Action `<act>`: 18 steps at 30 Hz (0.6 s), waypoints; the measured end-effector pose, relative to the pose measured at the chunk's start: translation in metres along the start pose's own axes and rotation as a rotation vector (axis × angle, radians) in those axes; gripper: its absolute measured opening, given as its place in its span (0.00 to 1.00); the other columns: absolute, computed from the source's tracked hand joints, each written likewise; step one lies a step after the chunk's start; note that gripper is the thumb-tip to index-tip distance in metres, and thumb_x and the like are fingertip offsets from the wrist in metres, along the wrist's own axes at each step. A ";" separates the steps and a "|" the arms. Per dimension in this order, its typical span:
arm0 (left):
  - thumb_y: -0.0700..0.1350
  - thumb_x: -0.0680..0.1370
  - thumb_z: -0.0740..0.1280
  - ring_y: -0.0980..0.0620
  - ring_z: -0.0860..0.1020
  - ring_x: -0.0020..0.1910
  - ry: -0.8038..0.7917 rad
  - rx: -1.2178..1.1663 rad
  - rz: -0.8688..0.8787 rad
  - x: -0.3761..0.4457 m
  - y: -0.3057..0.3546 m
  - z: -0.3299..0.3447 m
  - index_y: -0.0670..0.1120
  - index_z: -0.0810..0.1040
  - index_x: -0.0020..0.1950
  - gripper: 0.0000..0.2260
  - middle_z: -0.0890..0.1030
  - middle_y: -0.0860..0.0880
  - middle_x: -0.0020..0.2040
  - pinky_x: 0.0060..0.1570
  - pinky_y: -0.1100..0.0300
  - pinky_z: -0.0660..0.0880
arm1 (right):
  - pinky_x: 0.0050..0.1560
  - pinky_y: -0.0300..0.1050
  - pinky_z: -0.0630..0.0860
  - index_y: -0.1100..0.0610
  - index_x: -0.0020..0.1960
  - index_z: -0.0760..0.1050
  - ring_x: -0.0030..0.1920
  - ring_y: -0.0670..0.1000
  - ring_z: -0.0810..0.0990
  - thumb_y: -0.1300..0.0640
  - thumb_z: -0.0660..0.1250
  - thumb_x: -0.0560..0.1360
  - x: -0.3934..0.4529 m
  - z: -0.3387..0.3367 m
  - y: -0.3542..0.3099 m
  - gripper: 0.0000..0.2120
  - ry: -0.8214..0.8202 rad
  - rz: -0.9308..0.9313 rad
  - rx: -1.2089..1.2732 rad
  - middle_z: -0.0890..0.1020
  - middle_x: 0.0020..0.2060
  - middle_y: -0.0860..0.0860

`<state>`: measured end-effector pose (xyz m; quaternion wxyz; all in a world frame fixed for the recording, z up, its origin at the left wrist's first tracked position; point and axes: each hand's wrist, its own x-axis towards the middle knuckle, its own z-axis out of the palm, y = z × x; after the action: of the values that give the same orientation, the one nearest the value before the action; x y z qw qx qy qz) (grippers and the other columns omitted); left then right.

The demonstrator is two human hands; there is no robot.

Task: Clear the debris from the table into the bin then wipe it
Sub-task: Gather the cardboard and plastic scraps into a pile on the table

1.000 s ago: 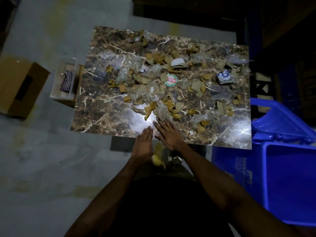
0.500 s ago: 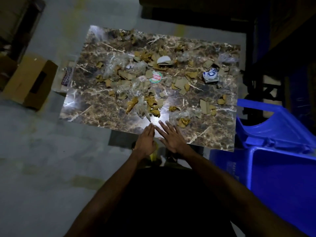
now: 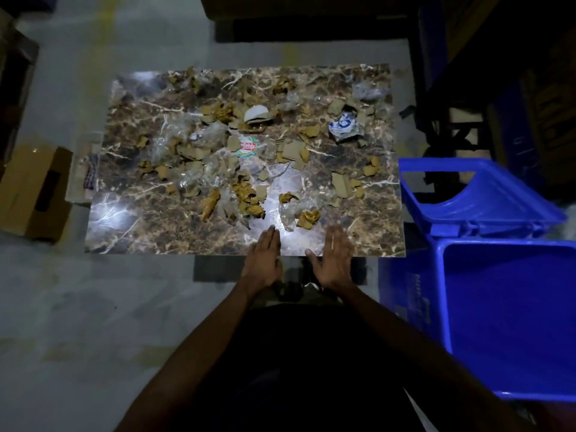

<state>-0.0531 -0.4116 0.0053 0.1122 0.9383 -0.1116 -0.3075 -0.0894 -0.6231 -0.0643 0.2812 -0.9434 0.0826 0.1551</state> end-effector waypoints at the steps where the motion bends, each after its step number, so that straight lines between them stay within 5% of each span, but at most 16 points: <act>1: 0.48 0.81 0.63 0.43 0.50 0.83 0.004 0.014 0.024 0.002 0.004 -0.001 0.42 0.47 0.85 0.38 0.48 0.43 0.85 0.78 0.43 0.58 | 0.78 0.61 0.33 0.51 0.84 0.34 0.83 0.54 0.35 0.28 0.48 0.81 0.007 0.002 -0.009 0.44 -0.036 -0.004 -0.001 0.35 0.83 0.51; 4: 0.48 0.78 0.64 0.40 0.65 0.77 0.060 0.010 0.081 0.005 0.011 -0.005 0.41 0.58 0.82 0.35 0.66 0.40 0.78 0.69 0.41 0.71 | 0.79 0.65 0.33 0.50 0.84 0.33 0.80 0.50 0.28 0.30 0.45 0.82 0.028 0.012 -0.041 0.40 -0.099 -0.115 -0.058 0.33 0.82 0.48; 7: 0.48 0.76 0.65 0.38 0.75 0.60 0.083 0.007 0.074 0.010 0.007 -0.004 0.42 0.58 0.82 0.36 0.73 0.39 0.65 0.51 0.45 0.77 | 0.75 0.65 0.27 0.47 0.84 0.35 0.78 0.44 0.26 0.34 0.45 0.83 0.042 0.012 -0.065 0.36 -0.115 -0.115 -0.006 0.33 0.82 0.43; 9: 0.45 0.77 0.65 0.37 0.74 0.58 0.108 -0.137 0.035 0.016 0.001 -0.003 0.41 0.57 0.82 0.35 0.73 0.37 0.63 0.50 0.44 0.77 | 0.78 0.67 0.31 0.48 0.85 0.43 0.81 0.45 0.32 0.37 0.50 0.85 0.042 0.004 -0.063 0.34 -0.126 -0.154 0.133 0.40 0.83 0.43; 13: 0.43 0.76 0.64 0.35 0.74 0.56 0.068 -0.254 0.083 0.037 -0.015 -0.009 0.40 0.71 0.67 0.20 0.74 0.38 0.55 0.50 0.45 0.74 | 0.79 0.65 0.56 0.55 0.81 0.62 0.83 0.55 0.54 0.39 0.54 0.84 0.026 -0.024 -0.032 0.32 0.088 -0.092 0.320 0.60 0.82 0.53; 18: 0.47 0.77 0.62 0.35 0.76 0.55 -0.038 -0.251 0.184 0.055 -0.004 -0.016 0.39 0.75 0.63 0.18 0.76 0.37 0.54 0.50 0.47 0.74 | 0.80 0.66 0.42 0.54 0.85 0.43 0.84 0.54 0.42 0.31 0.46 0.81 0.040 -0.036 -0.020 0.41 0.100 0.266 0.113 0.44 0.84 0.52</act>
<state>0.0002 -0.4211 -0.0139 0.2544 0.8967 -0.1599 -0.3251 -0.0377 -0.6293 -0.0388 0.3063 -0.9134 0.2292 0.1389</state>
